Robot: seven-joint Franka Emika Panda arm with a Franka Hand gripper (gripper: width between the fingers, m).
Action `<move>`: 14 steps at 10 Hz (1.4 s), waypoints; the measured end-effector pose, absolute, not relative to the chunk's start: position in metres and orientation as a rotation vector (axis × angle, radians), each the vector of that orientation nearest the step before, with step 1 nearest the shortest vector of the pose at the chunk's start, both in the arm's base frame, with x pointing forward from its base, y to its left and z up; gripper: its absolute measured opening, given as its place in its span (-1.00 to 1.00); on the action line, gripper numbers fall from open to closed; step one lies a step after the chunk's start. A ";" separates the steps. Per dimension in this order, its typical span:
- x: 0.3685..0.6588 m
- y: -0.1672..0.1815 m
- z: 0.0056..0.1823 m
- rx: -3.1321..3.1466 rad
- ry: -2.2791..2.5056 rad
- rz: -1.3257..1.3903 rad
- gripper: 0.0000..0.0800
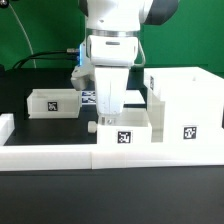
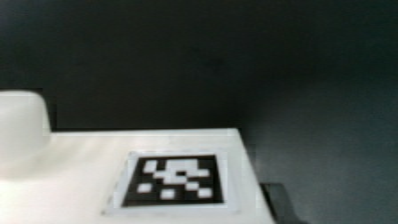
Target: Assemble drawer
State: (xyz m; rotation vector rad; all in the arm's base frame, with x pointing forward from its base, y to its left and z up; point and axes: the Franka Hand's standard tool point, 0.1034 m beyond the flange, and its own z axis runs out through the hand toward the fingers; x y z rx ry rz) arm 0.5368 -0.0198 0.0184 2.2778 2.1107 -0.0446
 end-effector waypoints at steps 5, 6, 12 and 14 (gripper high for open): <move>0.536 -0.015 0.017 2.268 2.105 -0.023 -0.89; 0.536 -0.016 0.017 2.269 2.103 -0.023 -0.89; 0.534 -0.006 0.017 2.198 2.175 -0.065 -0.89; 0.534 -0.006 0.016 2.195 2.177 -0.064 -0.89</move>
Offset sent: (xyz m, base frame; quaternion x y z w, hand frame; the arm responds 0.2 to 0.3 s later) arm 0.0017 0.0063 0.0069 -0.0819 0.0137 0.0374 0.9958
